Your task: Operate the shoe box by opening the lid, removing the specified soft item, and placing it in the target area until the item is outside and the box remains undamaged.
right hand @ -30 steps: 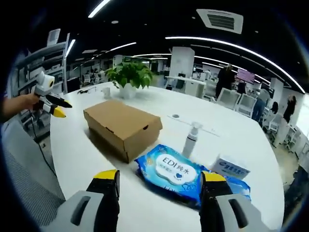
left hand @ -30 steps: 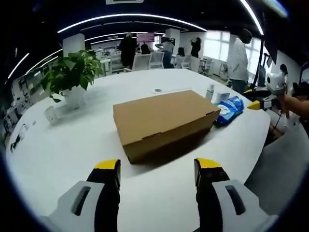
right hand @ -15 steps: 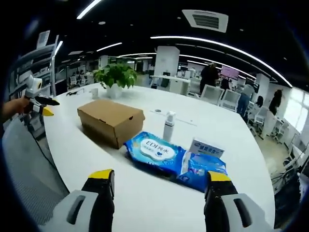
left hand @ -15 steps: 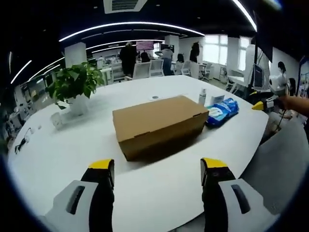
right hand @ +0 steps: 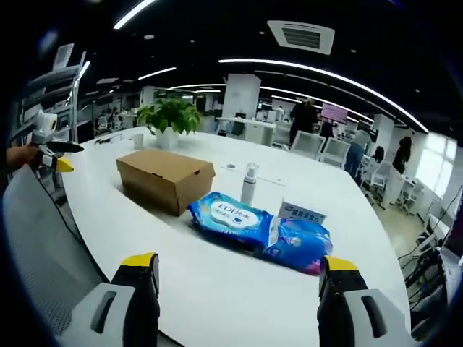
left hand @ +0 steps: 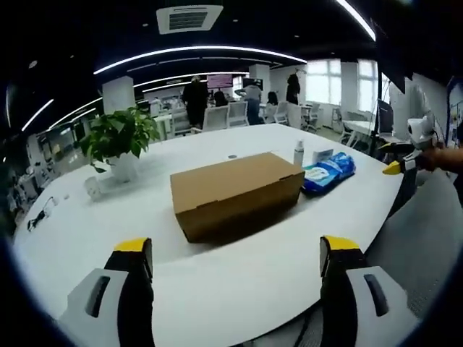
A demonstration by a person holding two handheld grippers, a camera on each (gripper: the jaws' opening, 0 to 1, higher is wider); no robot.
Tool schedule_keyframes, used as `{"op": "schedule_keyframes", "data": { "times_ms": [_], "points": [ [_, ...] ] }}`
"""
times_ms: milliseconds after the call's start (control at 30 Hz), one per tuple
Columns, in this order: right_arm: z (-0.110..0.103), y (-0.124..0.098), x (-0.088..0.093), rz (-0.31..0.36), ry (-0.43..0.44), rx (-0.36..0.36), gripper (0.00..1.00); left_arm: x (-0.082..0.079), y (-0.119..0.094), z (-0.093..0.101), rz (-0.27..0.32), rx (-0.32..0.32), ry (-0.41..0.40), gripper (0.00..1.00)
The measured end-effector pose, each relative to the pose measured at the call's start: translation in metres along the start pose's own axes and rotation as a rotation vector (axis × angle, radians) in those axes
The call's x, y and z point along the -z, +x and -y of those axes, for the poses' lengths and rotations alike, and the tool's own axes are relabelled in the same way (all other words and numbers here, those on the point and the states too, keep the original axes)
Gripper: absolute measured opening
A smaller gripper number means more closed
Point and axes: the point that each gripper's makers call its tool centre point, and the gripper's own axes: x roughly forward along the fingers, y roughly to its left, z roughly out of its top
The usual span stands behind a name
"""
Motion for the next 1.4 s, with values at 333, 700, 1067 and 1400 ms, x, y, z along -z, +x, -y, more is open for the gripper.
{"op": "schedule_keyframes", "data": {
  "times_ms": [333,700,1067,1400],
  "points": [
    [-0.008,-0.003,-0.002,0.036,0.007,0.0,0.99,0.002,-0.004,0.007,0.028,-0.016,-0.012,1.0],
    [-0.02,0.003,0.001,0.028,0.019,0.014,0.98,-0.008,0.003,0.009,0.055,-0.024,0.009,1.0],
    [-0.018,-0.003,0.0,0.038,0.047,0.057,0.96,-0.003,0.002,0.018,0.044,0.004,0.025,1.0],
    [-0.018,-0.001,-0.003,0.044,0.01,0.06,0.96,-0.001,0.004,0.021,0.047,0.013,0.007,1.0]
  ]
}}
